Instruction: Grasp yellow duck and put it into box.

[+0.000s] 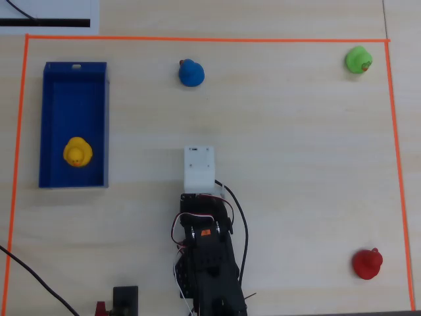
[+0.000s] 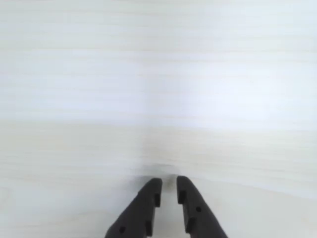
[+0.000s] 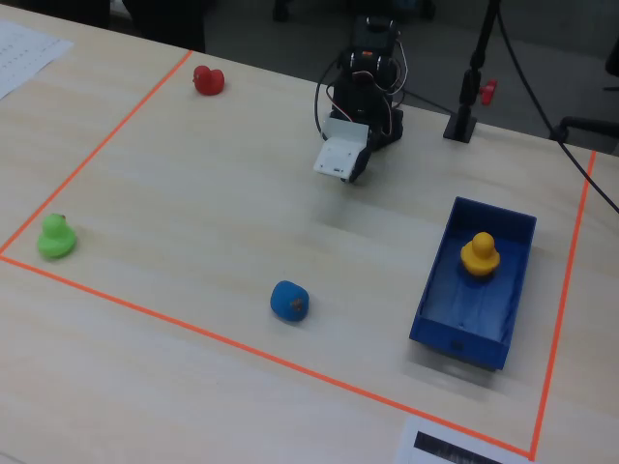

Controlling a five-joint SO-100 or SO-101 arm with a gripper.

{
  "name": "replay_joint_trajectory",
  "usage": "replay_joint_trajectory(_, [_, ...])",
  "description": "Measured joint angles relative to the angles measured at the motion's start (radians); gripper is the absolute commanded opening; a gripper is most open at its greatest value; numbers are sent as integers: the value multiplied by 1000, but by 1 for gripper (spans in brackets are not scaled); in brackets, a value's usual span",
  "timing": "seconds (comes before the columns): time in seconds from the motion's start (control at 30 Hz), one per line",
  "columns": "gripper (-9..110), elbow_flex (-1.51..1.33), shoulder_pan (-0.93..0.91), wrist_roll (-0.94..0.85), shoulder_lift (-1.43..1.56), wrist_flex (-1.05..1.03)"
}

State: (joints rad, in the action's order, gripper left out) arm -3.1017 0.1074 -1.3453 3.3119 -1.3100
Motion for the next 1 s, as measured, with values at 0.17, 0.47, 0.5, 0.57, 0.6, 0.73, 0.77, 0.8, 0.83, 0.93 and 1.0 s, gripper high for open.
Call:
replay_joint_trajectory(0.17, [0,0,-6,0,0,0])
replay_joint_trajectory(0.47, [0,0,-11,0,0,0])
replay_joint_trajectory(0.5, [0,0,-11,0,0,0])
replay_joint_trajectory(0.57, [0,0,-11,0,0,0])
replay_joint_trajectory(0.6, [0,0,-11,0,0,0])
replay_joint_trajectory(0.73, [0,0,-11,0,0,0])
replay_joint_trajectory(0.77, [0,0,-11,0,0,0])
replay_joint_trajectory(0.8, [0,0,-11,0,0,0])
replay_joint_trajectory(0.83, [0,0,-11,0,0,0])
replay_joint_trajectory(0.93, [0,0,-11,0,0,0])
replay_joint_trajectory(1.0, [0,0,-11,0,0,0])
